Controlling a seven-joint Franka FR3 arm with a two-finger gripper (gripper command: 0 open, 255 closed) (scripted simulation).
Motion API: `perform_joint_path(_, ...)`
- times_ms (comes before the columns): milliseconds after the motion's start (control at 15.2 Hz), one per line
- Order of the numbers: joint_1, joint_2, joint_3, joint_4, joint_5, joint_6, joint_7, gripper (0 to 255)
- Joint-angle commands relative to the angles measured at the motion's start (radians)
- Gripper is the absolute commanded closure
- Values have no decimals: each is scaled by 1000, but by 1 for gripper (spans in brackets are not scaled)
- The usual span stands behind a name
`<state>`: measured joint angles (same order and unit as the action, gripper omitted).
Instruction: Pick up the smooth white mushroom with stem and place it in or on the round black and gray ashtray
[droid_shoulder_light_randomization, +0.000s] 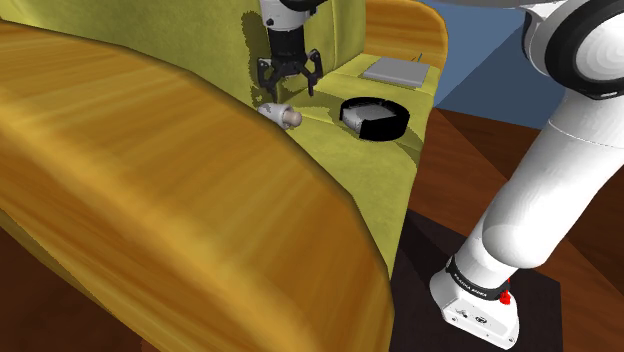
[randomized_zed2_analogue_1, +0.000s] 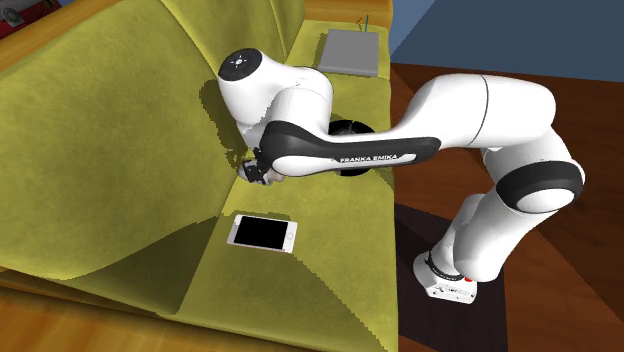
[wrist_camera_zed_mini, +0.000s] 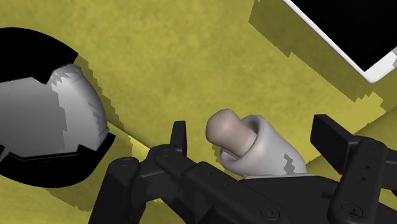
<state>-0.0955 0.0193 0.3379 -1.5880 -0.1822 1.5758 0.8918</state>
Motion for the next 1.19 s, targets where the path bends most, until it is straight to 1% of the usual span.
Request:
perform_joint_path(0,-3,-4,-2,-25,1,22,-1,0)
perform_joint_path(462,-3,-4,-2,-25,1,22,-1,0)
perform_joint_path(528,-3,-4,-2,-25,1,22,-1,255)
perform_joint_path(1122,-3,-4,-2,-25,1,22,-1,255)
